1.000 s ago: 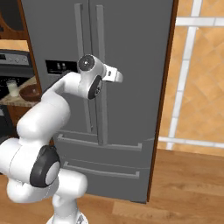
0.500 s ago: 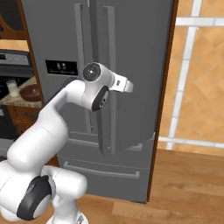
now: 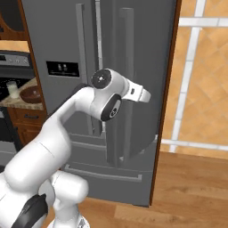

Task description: Grab a lemon wedge from the fridge and one ice cube from the ice bowl, and put them in the glass of lemonade.

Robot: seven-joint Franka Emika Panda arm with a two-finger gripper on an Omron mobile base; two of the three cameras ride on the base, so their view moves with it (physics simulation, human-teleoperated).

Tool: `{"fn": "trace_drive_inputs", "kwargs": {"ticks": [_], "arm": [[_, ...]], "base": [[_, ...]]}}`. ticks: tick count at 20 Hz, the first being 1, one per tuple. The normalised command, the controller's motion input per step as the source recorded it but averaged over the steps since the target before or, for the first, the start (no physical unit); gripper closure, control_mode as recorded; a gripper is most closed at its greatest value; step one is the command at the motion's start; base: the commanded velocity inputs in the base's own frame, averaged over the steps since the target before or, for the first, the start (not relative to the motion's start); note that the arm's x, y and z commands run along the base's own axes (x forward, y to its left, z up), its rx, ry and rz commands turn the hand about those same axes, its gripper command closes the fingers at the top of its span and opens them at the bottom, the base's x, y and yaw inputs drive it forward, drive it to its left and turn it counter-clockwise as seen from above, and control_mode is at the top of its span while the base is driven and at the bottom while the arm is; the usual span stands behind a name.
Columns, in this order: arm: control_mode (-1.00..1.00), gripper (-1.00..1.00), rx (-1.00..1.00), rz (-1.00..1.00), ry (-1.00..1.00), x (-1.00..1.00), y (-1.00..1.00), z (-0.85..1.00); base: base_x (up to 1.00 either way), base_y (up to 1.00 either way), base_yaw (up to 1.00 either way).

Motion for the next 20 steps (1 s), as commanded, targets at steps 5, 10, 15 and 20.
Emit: {"fn": "trace_drive_inputs", "kwargs": {"ticks": [5,10,15,20], "arm": [[-1.00,1.00,0.00,-0.20,0.03,-0.17,-0.79,0.00],[-1.00,1.00,0.01,-0.17,0.00,-0.15,-0.48,0.00],[-1.00,1.00,0.07,-0.02,-0.06,-0.45,-0.46,0.04],[-1.00,1.00,0.05,0.03,-0.10,-0.81,-0.18,0.53]], "base": [[0.00,0.00,0.00],[0.00,0.00,0.00],[0.00,0.00,0.00],[0.00,0.00,0.00]]}}
